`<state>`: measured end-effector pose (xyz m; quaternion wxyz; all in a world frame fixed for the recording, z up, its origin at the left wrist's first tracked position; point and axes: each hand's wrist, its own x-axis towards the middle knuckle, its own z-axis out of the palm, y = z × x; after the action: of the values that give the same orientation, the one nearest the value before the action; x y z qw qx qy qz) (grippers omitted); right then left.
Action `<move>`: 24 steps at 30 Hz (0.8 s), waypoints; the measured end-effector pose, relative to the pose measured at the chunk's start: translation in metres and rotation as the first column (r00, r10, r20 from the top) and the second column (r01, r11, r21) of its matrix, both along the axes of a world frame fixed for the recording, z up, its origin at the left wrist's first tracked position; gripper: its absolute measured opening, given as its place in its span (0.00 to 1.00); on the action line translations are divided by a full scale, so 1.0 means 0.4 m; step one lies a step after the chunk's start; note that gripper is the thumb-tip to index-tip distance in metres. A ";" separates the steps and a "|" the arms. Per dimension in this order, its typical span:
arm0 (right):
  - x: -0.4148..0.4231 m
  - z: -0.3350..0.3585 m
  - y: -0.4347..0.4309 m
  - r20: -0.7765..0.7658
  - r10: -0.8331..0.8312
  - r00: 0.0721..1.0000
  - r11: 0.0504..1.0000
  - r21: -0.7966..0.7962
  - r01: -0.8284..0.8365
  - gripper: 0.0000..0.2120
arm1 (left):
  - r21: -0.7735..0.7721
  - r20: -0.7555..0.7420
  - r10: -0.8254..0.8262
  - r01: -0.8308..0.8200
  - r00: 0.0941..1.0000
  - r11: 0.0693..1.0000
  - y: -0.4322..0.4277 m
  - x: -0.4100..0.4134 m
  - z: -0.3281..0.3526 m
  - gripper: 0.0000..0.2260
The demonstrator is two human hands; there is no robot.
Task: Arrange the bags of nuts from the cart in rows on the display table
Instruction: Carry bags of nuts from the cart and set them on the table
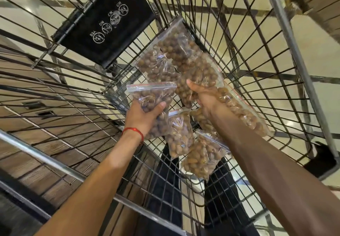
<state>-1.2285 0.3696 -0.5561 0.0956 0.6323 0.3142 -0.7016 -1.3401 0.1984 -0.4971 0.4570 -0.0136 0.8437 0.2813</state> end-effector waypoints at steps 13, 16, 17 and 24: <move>0.017 0.011 0.006 -0.132 0.116 0.985 0.992 -0.031 -0.121 0.15 | 0.026 0.012 0.070 -0.071 0.997 0.997 -0.010 0.010 0.012 0.18; 0.059 0.036 0.011 -0.153 0.198 0.968 0.977 -0.048 -0.207 0.22 | 0.046 0.019 0.137 -0.138 0.990 0.989 -0.015 0.024 0.026 0.20; 0.073 0.049 0.016 -0.164 0.238 0.957 0.967 -0.055 -0.250 0.26 | 0.065 0.017 0.163 -0.163 0.987 0.984 -0.014 0.033 0.036 0.22; 0.195 0.135 0.070 -0.265 0.292 0.919 0.957 0.081 -0.280 0.43 | 0.133 -0.005 0.390 -0.386 0.921 0.913 -0.017 0.138 0.113 0.31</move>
<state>-1.1503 0.3976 -0.5021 0.1396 0.4784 0.4277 -0.7542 -1.2851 0.1916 -0.4518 0.3787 -0.1469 0.8113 0.4206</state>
